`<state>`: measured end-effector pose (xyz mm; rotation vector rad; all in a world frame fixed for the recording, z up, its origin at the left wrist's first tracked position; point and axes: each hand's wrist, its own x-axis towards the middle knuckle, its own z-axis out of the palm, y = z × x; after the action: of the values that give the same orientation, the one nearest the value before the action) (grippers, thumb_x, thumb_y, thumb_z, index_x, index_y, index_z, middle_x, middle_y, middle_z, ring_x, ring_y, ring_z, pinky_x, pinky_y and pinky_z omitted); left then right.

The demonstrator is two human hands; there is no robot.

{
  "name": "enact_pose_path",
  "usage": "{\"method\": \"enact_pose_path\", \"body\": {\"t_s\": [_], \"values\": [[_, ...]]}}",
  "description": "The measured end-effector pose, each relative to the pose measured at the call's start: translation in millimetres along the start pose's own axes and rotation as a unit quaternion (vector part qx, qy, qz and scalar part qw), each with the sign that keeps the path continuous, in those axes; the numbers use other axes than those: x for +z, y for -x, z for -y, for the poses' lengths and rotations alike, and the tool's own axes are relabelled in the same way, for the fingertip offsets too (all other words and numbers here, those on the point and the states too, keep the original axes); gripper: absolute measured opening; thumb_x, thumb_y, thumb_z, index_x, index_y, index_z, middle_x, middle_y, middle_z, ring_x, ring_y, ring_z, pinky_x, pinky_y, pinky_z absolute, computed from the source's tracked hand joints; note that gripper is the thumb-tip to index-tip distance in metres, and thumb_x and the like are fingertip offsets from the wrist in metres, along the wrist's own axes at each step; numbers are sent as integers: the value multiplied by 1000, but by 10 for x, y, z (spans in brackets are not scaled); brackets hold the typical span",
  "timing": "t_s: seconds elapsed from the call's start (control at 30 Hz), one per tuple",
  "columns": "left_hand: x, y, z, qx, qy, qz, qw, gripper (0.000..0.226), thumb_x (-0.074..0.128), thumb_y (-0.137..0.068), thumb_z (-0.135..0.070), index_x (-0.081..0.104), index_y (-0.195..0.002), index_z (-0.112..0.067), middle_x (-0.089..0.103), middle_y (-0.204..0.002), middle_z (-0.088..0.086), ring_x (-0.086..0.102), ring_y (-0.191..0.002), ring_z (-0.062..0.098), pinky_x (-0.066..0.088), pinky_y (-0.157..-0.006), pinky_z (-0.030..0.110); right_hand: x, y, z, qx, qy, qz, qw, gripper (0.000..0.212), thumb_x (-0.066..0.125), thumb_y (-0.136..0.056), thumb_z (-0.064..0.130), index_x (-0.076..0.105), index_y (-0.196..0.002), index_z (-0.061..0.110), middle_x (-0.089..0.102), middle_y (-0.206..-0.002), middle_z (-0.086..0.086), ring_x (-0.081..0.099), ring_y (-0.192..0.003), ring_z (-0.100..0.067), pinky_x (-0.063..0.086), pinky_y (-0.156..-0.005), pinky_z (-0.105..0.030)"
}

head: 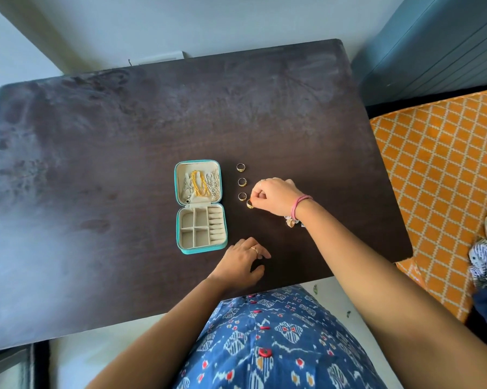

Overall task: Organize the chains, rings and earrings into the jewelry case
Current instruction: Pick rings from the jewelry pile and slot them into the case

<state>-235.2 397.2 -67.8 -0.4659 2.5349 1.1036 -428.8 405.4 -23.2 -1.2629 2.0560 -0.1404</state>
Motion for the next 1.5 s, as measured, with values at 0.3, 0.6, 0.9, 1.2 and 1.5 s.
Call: {"method": "enact_pose_path", "body": {"t_s": [0.3, 0.6, 0.9, 1.2, 1.5], "values": [[-64, -45, 11, 11, 23, 20, 999, 30, 55, -90, -25, 61, -119, -24, 53, -113, 0, 49, -105, 15, 41, -92, 32, 206, -60, 81, -14, 65, -26, 997, 21, 52, -93, 33, 70, -89, 22, 67, -99, 2, 55, -97, -18, 47, -85, -40], [-55, -40, -1, 9, 24, 15, 1000, 30, 56, -89, -23, 62, -119, -24, 53, -113, 0, 48, -106, 16, 41, -93, 34, 127, 36, -25, 3, 3, -79, 997, 17, 55, -91, 36, 69, -88, 27, 63, -93, 10, 60, -91, -14, 44, -87, -36], [-59, -90, -75, -18, 10, 10, 1000, 25, 54, -90, -23, 64, -113, -26, 49, -101, -5, 48, -100, 13, 38, -87, 29, 117, 733, -652, 36, -40, -303, 951, 15, 67, -83, 26, 67, -97, 25, 61, -107, 4, 55, -100, -24, 42, -82, -38], [-83, -198, -279, -75, 60, -41, 995, 21, 53, -91, -20, 68, -104, -23, 56, -100, -4, 59, -88, 12, 50, -85, 35, 756, 835, -900, -65, 152, -241, 956, 41, 69, -81, 22, 61, -119, 37, 42, -145, -8, 33, -133, -28, 38, -94, -47], [-439, 18, -129, 38, -29, -405, 913, 19, 60, -86, -15, 69, -102, -13, 63, -101, 4, 58, -92, 23, 45, -81, 39, 850, 665, -1008, -79, 213, -224, 948, 41, 35, -97, 37, 43, -137, 38, 21, -157, -7, 17, -143, -29, 24, -108, -51]]}}
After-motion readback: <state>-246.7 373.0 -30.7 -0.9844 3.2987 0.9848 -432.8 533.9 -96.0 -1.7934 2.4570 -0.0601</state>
